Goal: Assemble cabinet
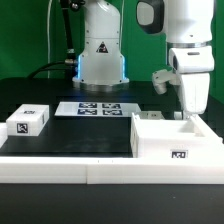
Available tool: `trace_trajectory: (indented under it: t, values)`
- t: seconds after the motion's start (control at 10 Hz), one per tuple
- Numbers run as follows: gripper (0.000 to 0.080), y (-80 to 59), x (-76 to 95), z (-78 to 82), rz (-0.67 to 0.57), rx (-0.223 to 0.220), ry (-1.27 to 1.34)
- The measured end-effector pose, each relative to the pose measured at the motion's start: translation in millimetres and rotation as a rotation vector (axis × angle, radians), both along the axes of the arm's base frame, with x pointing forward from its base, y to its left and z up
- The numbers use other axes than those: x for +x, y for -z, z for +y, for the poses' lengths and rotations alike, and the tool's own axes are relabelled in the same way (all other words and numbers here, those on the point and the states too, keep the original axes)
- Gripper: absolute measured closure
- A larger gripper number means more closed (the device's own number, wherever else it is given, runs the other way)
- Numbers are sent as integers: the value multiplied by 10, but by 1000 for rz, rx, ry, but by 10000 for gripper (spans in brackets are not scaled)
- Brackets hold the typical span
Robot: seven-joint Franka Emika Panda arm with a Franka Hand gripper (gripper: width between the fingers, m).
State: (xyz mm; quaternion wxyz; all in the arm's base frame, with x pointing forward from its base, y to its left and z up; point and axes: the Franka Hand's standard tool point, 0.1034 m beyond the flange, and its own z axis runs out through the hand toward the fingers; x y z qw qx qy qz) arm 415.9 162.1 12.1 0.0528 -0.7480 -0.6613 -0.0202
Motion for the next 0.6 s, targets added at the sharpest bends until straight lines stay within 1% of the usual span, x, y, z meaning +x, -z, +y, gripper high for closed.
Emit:
trace_trajectory:
  t: [0.4,0.5,0.6]
  values:
    - [731,-13,7,-9,0,-2,0]
    - [731,-108,30,-57,4,-18,-2]
    - [730,-249,65,-103,-3,-34,-5]
